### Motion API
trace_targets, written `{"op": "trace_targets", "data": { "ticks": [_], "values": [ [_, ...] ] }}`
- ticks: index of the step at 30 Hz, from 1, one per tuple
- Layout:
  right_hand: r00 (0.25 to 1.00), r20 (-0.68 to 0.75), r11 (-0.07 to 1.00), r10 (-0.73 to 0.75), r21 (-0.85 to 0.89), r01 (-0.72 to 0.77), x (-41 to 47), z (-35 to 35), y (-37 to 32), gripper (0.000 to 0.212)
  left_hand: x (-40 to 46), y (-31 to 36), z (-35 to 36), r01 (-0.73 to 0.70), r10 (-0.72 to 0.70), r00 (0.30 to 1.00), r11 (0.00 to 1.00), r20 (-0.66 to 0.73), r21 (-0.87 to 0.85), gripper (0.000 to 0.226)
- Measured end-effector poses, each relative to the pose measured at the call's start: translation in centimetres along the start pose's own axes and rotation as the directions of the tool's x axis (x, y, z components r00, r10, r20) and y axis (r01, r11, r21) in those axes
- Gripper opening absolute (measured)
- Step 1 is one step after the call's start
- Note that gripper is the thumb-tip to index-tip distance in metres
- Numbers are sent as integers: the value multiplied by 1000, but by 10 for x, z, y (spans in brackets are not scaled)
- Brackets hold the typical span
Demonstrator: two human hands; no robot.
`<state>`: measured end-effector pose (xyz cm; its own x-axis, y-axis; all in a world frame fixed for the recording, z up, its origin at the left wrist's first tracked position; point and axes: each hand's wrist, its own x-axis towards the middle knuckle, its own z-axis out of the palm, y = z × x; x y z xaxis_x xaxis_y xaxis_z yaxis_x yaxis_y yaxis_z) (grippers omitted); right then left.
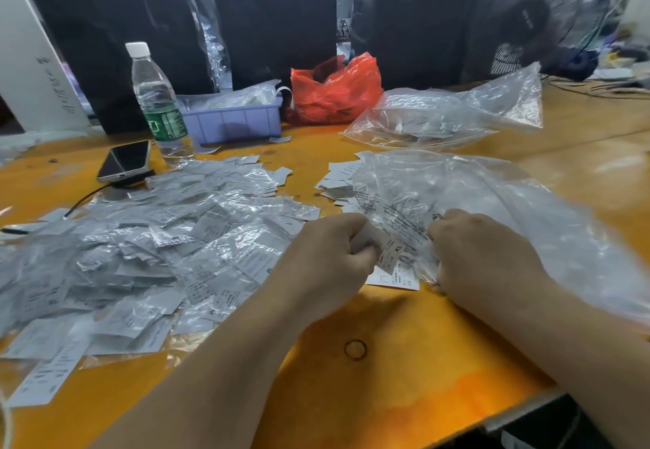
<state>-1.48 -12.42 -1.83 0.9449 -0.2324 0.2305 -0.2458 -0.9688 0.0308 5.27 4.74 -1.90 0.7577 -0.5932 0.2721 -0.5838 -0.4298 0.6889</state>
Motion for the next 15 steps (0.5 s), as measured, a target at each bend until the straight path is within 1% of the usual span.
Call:
{"op": "trace_targets", "data": {
  "ticks": [2, 3, 5, 7, 9, 11, 13, 15],
  "values": [
    [1000, -3, 1000, 14, 12, -14, 2, 1, 1, 24, 0, 0, 0, 0, 0, 1000, 1000, 0, 12, 16],
    [1000, -13, 1000, 23, 16, -23, 2, 2, 1, 19, 1, 0, 0, 0, 0, 1000, 1000, 3, 15, 17],
    [999, 12, 998, 44, -53, -43, 2, 3, 1, 7, 1, 0, 1, -2, 1, 1000, 1000, 11, 18, 20],
    [991, 100, 984, 92, -164, -75, 3, 7, 2, 23, 1, 0, 2, -3, 3, 1000, 1000, 13, 24, 21],
    [975, 171, 974, 143, -201, -108, 2, 8, 3, 36, 1, 2, 3, 0, 0, 1000, 1000, 15, 23, 22],
    [978, 162, 979, 128, -181, -98, 1, 9, 4, 37, 1, 3, 3, 3, -4, 1000, 1000, 23, 26, 22],
    [992, 96, 995, 79, -71, -73, 0, 9, 2, 25, 1, 4, 3, 11, -11, 999, 1000, 30, 19, 22],
    [1000, 21, 1000, 9, -8, -8, 0, 8, 0, 4, 0, 4, 3, 15, -16, 999, 1000, 35, 15, 23]
  ]
}}
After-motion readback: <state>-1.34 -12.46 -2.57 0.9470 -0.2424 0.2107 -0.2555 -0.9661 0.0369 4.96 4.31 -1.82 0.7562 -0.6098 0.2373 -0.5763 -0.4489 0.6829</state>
